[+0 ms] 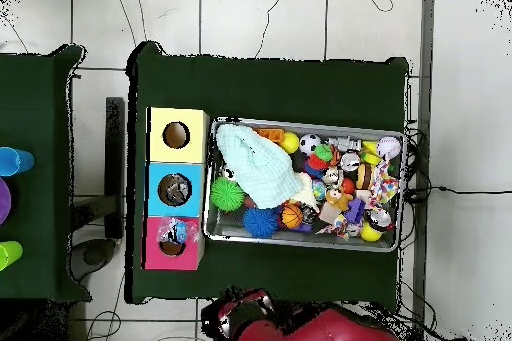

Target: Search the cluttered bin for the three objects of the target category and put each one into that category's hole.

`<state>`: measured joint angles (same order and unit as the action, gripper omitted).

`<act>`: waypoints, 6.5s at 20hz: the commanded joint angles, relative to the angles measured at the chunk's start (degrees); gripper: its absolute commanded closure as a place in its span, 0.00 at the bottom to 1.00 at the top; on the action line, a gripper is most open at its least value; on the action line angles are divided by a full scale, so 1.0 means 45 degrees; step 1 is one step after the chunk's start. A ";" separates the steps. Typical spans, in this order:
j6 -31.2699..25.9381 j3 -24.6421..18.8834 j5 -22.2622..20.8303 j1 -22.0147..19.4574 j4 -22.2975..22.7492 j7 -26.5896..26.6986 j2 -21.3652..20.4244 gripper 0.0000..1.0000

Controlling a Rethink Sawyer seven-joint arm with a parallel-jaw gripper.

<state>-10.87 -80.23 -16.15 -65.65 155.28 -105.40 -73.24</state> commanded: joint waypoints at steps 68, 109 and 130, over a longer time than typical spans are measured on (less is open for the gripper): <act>0.6660 1.3732 -0.3610 1.1887 -0.3746 -0.1175 0.3570 1.00; 0.9561 1.8368 -0.3838 1.5200 -0.5603 -0.0861 0.5417 1.00; 0.9772 1.8544 -0.3889 1.5475 -0.5781 -0.0772 0.5693 0.00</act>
<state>30.10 4.06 -33.02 4.28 138.77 -105.40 -49.71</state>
